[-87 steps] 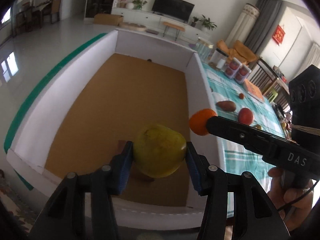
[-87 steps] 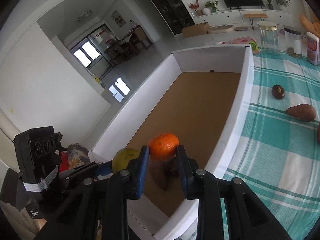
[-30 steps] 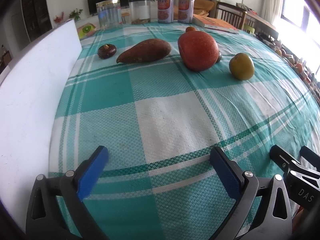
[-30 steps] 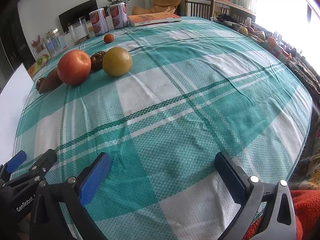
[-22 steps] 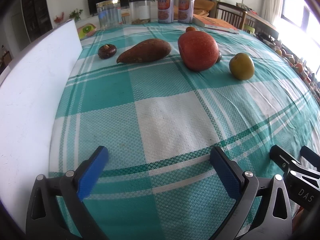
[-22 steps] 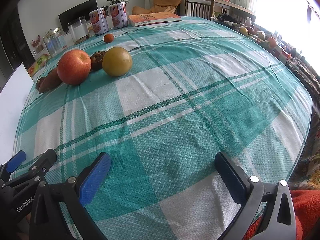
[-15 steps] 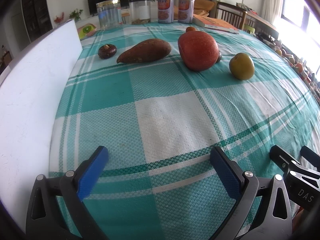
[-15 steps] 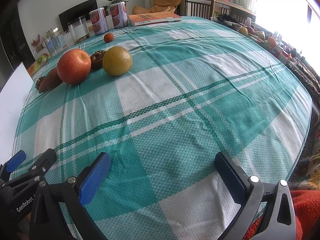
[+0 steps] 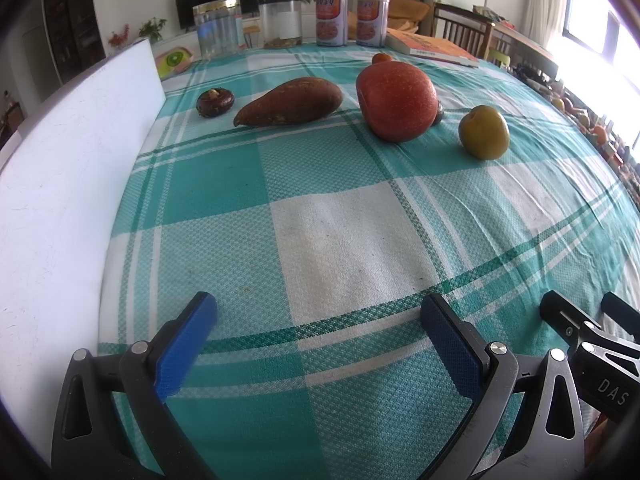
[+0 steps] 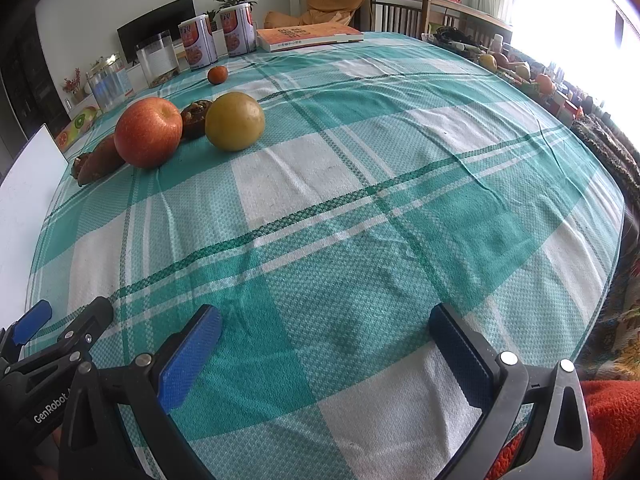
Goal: Organize fruits
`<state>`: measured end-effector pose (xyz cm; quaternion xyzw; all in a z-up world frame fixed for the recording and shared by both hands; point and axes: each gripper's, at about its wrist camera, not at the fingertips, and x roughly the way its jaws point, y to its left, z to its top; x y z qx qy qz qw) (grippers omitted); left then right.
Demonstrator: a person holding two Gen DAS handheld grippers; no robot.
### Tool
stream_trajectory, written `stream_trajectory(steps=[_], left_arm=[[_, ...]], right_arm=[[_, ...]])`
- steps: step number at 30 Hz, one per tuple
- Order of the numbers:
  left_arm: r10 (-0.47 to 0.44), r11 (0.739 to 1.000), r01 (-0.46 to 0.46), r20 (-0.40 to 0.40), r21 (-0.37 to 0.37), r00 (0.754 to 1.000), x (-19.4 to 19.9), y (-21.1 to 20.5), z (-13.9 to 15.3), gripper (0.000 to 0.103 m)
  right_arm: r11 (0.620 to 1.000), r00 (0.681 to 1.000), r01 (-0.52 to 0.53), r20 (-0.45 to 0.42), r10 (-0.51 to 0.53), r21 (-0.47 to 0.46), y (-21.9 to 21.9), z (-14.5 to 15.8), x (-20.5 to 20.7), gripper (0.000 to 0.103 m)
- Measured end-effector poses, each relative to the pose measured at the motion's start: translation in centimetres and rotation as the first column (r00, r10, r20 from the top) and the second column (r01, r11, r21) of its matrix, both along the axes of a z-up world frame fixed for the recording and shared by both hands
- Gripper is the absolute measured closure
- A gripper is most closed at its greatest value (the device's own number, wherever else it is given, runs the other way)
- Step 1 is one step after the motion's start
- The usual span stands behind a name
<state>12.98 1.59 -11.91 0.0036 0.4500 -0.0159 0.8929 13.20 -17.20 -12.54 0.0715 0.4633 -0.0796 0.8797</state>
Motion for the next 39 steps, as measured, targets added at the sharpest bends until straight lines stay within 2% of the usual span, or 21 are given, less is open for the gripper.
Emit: stream_trajectory(steps=[4,6,8,10,13,15,17,21,24,25,26,27,28,31,32,34,39], left_arm=[[-0.013,1.0,0.013,-0.01,-0.003,1.0,0.2,0.1,0.1,0.001],[-0.025,1.0,0.024,-0.056,-0.007,0.998,0.6,0.3,0.3,0.001],[0.001,0.998,-0.006,-0.079,-0.068,0.997,1.3,0.7,1.1,0.002],[0.016,0.988,-0.025,-0.054,-0.155,0.998,1.9,0.8,2.6,0.002],[0.038,0.979,-0.039,-0.008,-0.198,0.999,3.9,-0.2,4.9,0.002],[0.043,0.981,-0.036,0.03,-0.192,0.999,5.8,-1.4,5.9,0.002],[0.042,0.987,-0.036,0.037,-0.154,0.998,8.1,-2.7,6.2,0.002],[0.061,0.995,-0.06,0.008,-0.078,0.998,12.1,-4.5,5.1,0.002],[0.1,0.993,-0.101,-0.015,-0.065,0.995,13.4,-4.4,4.1,0.004],[0.113,0.991,-0.114,-0.014,-0.072,0.993,13.5,-4.2,4.0,0.006],[0.1,0.989,-0.101,-0.007,-0.108,0.995,13.4,-3.9,3.9,0.019],[0.07,0.985,-0.069,0.004,-0.159,0.998,13.2,-3.9,4.1,0.039],[0.049,0.983,-0.046,0.009,-0.175,0.999,13.0,-4.0,4.3,0.042],[0.019,0.991,-0.018,0.006,-0.13,1.0,11.7,-4.7,4.4,0.043],[0.016,0.99,-0.016,-0.003,-0.142,1.0,11.0,-4.4,4.4,0.044],[0.016,0.974,-0.024,-0.036,-0.226,0.999,9.1,-3.1,4.4,0.044],[-0.055,0.901,-0.008,-0.134,-0.434,0.989,3.6,0.3,4.1,0.044]], right_arm=[[1.0,1.0,0.005,0.013,-0.005,0.026,-0.3,-0.1,-0.2,0.0],[0.999,1.0,0.005,0.018,-0.006,0.037,-0.5,-0.1,-0.3,0.0],[0.999,1.0,0.006,0.023,-0.008,0.049,-0.6,0.0,-0.4,0.0],[0.998,1.0,0.009,0.028,-0.01,0.057,-0.7,0.0,-0.5,0.0],[0.999,1.0,0.007,0.023,-0.008,0.046,-0.7,0.0,-0.4,0.0],[0.999,1.0,0.006,0.021,-0.007,0.04,-0.7,0.0,-0.5,0.0],[0.999,1.0,0.007,0.023,-0.008,0.048,-0.7,0.1,-0.5,0.0],[0.998,1.0,0.006,0.028,-0.007,0.061,-0.8,0.1,-0.5,0.0],[0.998,1.0,0.004,0.029,-0.006,0.065,-0.9,0.2,-0.5,0.0],[0.998,1.0,0.005,0.029,-0.007,0.065,-0.9,0.2,-0.5,0.0],[0.998,1.0,0.005,0.029,-0.007,0.064,-0.9,0.2,-0.5,0.0],[0.998,1.0,0.005,0.029,-0.007,0.064,-0.9,0.2,-0.5,0.0],[0.998,1.0,0.005,0.028,-0.007,0.063,-0.9,0.2,-0.5,0.0],[0.998,1.0,0.005,0.025,-0.007,0.056,-0.8,0.2,-0.4,0.0],[0.998,1.0,0.005,0.025,-0.006,0.055,-0.8,0.2,-0.4,0.0],[0.998,1.0,0.006,0.029,-0.007,0.065,-1.0,0.2,-0.4,0.0],[0.996,0.999,0.012,0.04,-0.016,0.092,-1.2,0.3,-0.5,0.0]])
